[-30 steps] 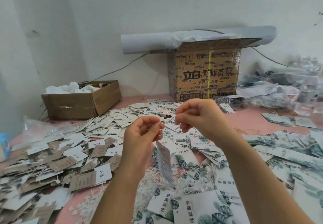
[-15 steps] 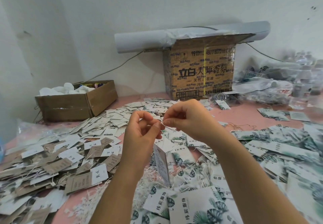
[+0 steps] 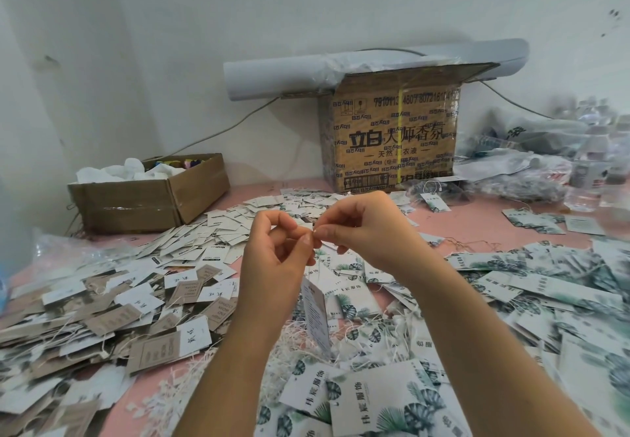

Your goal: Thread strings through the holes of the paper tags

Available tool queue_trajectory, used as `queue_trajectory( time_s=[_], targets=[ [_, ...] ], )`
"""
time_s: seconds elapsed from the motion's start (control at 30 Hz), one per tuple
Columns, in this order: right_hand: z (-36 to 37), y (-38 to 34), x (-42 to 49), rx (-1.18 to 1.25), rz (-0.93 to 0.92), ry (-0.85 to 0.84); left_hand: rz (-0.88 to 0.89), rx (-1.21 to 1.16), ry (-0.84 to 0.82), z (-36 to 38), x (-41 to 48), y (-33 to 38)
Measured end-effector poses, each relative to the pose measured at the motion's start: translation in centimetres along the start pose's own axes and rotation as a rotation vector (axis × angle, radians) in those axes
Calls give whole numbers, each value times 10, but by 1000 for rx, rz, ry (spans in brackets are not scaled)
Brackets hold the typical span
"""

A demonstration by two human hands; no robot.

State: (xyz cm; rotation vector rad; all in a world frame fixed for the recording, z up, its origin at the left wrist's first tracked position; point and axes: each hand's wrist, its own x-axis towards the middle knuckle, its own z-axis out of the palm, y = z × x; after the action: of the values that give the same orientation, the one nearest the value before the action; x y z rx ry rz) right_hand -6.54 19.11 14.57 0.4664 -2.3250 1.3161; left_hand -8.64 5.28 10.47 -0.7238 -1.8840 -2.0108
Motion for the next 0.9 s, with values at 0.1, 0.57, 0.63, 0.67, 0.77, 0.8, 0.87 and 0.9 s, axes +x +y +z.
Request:
queue_trajectory(
  time_s=[0.1,0.57,0.63,0.67,0.77,0.8,0.87,0.9],
  targets=[
    [0,0,0,16,4,2,2,3,10,0,0,0],
    [3,5,0,235,73,-9,69,179,1,-1,-1,2],
    [3,7,0,288,108,0,97,243,-12,-1,-2,4],
    [2,8,0,293,110,-6,112,272,-19,0,-3,4],
    [1,10,0,282,99,-30,160,348,-37,1,-4,4],
    [1,10,0,283,97,-34,171,361,-38,1,-5,4],
    [1,12,0,303,95,-37,180,357,-31,1,-5,3],
    [1,13,0,328,97,-42,181,344,-20,0,-5,3]
  ],
)
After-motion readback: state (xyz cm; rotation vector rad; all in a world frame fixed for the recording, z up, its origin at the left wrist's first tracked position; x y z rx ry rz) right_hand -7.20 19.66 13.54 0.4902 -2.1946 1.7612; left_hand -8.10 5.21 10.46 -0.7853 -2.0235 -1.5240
